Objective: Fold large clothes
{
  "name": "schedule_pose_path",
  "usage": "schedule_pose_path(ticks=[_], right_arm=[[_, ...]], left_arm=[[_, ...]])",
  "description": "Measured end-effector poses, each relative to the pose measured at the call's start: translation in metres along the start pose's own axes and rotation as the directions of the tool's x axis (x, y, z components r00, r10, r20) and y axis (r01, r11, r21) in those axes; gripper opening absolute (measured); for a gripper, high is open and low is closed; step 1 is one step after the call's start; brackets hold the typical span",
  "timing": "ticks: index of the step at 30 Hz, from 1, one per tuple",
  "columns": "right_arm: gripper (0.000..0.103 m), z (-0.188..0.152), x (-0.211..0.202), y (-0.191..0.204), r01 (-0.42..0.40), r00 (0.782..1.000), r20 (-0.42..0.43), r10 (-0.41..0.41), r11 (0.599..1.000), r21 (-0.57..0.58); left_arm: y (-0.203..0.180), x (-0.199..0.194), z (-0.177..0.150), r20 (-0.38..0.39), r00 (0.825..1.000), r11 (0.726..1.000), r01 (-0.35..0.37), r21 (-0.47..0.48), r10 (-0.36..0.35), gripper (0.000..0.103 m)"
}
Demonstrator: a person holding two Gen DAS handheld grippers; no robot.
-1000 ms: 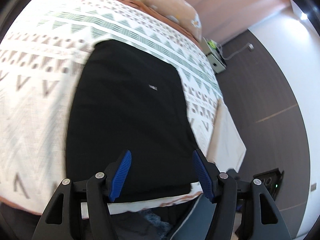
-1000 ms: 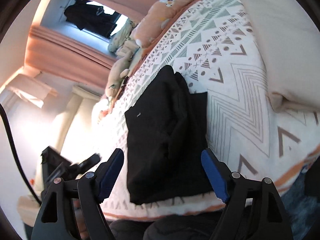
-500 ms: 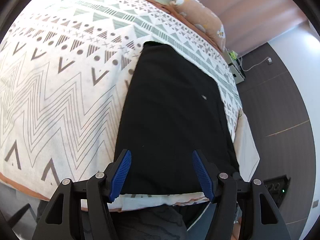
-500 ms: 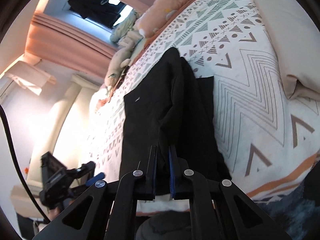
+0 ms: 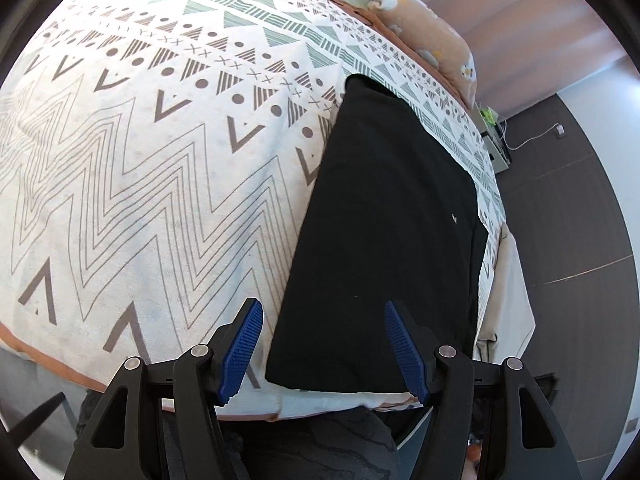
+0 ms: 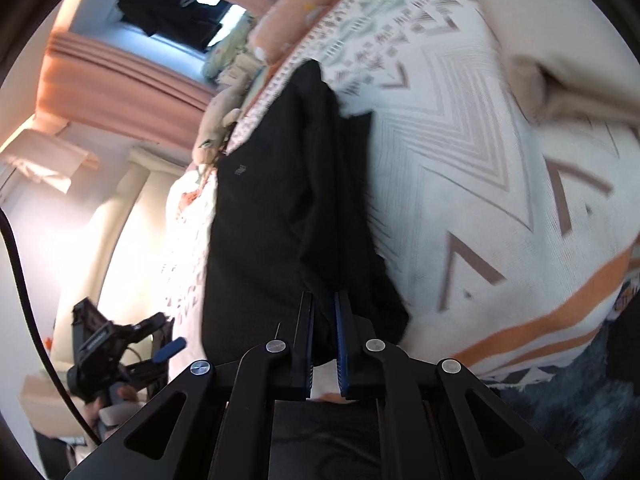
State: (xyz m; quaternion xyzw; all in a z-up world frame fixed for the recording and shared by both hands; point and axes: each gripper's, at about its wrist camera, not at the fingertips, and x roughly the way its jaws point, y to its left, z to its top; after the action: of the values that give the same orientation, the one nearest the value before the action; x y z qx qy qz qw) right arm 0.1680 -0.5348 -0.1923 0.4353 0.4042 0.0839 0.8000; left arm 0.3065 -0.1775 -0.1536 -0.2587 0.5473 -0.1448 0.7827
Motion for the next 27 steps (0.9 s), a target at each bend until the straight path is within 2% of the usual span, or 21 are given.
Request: schedule_pose_path(ticks=[7,10,11,12,14,15,17,21,27], right_arm=[[0.008,-0.006,0.006,-0.012,0.045,0.999,-0.01,-0.045,0.999,0.008],[0.013,-0.002,0.001,-0.005,0.072,0.997,-0.025,-0.072,0.997,-0.003],[0.021,0.0,-0.002,-0.002,0.077,0.997,-0.028,-0.078,0.997,-0.007],[0.025,0.002,-0.006,0.002,0.085,0.996,-0.026,-0.086,0.996,-0.015],[0.044,0.006,-0.014,0.01,0.109,0.994,0.0,-0.109,0.993,-0.052],[0.049,0.009,-0.019,0.017,0.117,0.993,0.019,-0.116,0.989,-0.086],[0.067,0.017,-0.021,0.024,0.103,0.995,0.026,-0.101,0.988,-0.119],[0.07,0.039,-0.018,0.029,0.086,0.996,0.018,-0.084,0.988,-0.128],[0.07,0.074,0.009,0.024,0.067,0.997,-0.041,-0.072,0.992,-0.104]], left_arm=[[0.007,0.0,-0.002,-0.013,1.0,1.0,-0.012,-0.019,0.012,0.065],[0.006,-0.004,-0.002,-0.007,1.0,1.0,-0.007,-0.005,0.007,0.065],[0.005,-0.005,-0.001,-0.004,1.0,1.0,-0.008,-0.001,0.008,0.065],[0.004,-0.007,0.001,-0.002,1.0,1.0,-0.006,0.004,0.006,0.065],[0.0,-0.007,0.006,0.001,1.0,1.0,0.017,0.01,-0.017,0.065],[-0.002,-0.007,0.009,0.002,1.0,1.0,0.026,0.014,-0.026,0.065],[-0.008,-0.004,0.015,0.003,1.0,0.999,0.022,0.031,-0.022,0.065],[-0.021,0.009,0.026,-0.001,1.0,0.997,0.022,0.068,-0.022,0.074],[-0.024,0.039,0.045,-0.026,1.0,0.997,0.008,0.076,-0.006,0.074]])
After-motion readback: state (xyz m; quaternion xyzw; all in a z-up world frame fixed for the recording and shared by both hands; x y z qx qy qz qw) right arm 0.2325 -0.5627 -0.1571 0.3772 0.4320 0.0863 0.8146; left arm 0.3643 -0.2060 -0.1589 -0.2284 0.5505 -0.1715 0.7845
